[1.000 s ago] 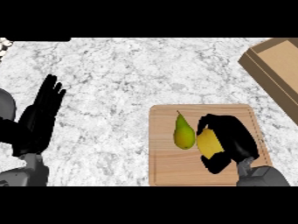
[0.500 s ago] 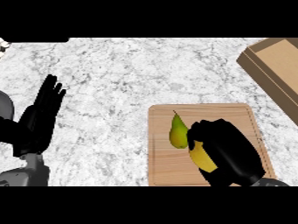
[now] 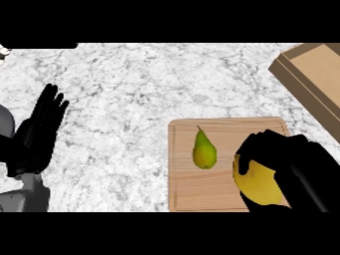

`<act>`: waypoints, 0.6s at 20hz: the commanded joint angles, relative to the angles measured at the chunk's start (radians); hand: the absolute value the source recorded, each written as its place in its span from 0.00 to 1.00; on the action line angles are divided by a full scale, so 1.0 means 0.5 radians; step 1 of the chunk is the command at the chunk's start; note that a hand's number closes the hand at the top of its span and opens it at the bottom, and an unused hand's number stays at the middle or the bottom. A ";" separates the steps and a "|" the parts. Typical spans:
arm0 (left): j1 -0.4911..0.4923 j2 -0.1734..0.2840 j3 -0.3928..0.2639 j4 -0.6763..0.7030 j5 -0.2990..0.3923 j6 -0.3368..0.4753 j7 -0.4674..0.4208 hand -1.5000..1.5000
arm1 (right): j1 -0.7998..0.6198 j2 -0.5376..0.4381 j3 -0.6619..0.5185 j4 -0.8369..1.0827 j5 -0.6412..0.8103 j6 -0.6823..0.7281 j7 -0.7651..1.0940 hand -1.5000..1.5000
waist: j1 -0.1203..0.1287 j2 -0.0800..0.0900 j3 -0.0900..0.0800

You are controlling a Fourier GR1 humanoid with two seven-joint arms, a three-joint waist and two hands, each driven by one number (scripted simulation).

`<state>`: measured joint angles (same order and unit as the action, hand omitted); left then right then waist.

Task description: Pick the lemon from the cutting board and place it in the cardboard box

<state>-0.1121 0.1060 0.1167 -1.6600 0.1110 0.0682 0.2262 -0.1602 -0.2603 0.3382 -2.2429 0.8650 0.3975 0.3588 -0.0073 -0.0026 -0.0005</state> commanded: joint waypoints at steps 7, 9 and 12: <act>0.052 0.017 0.016 -0.106 0.050 -0.024 0.077 0.50 | -0.452 -0.001 -0.868 0.025 -0.313 0.110 0.325 1.00 | 0.019 0.003 0.001; 0.017 -0.034 -0.037 -0.018 -0.015 0.005 -0.009 0.50 | -0.469 -0.018 -0.914 0.221 -0.271 0.026 0.261 1.00 | 0.018 0.007 0.001; -0.018 -0.024 -0.052 -0.020 -0.039 0.004 -0.013 0.50 | -0.688 -0.218 -1.203 0.483 -0.483 0.167 0.202 1.00 | 0.021 0.008 0.001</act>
<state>-0.1027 0.0993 0.1027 -1.6736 0.1057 0.0645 0.2277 -0.3989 -0.2947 -0.1204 -2.1264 0.7054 0.4348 0.4709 0.0015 0.0001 -0.0002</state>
